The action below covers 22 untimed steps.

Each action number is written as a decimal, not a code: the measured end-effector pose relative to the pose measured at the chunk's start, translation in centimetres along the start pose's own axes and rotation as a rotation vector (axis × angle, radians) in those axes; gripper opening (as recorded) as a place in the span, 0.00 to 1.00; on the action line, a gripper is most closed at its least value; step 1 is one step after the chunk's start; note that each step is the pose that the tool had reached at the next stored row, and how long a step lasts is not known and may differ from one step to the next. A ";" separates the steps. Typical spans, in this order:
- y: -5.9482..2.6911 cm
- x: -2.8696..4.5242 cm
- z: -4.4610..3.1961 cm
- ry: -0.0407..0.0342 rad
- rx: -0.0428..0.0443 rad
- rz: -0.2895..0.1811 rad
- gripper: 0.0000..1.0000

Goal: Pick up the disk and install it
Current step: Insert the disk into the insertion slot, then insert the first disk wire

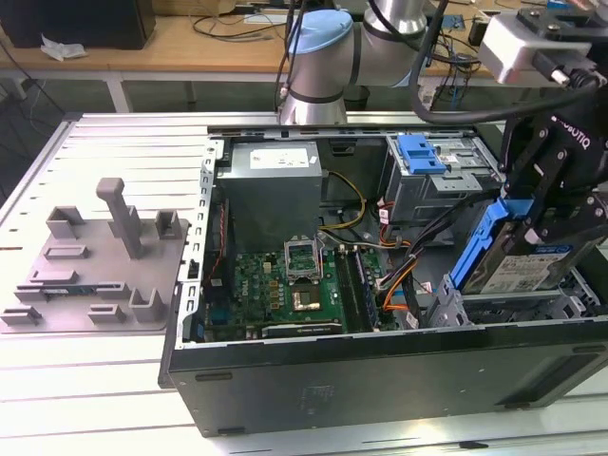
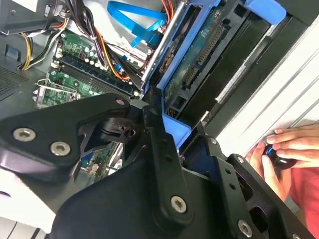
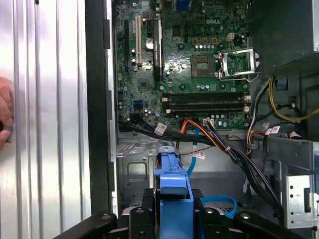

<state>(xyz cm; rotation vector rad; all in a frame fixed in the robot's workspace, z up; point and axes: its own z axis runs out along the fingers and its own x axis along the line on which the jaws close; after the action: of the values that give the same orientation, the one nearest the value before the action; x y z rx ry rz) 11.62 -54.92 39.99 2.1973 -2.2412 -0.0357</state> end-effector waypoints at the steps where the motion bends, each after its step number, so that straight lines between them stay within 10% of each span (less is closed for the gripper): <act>1: 0.00 0.00 0.17 0.0004 0.0000 0.000 0.37; 22: -0.02 0.01 1.06 0.0001 0.0000 0.000 0.51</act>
<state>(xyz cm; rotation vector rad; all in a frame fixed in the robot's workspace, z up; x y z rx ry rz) 11.62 -54.92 38.93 2.1974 -2.2410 -0.0356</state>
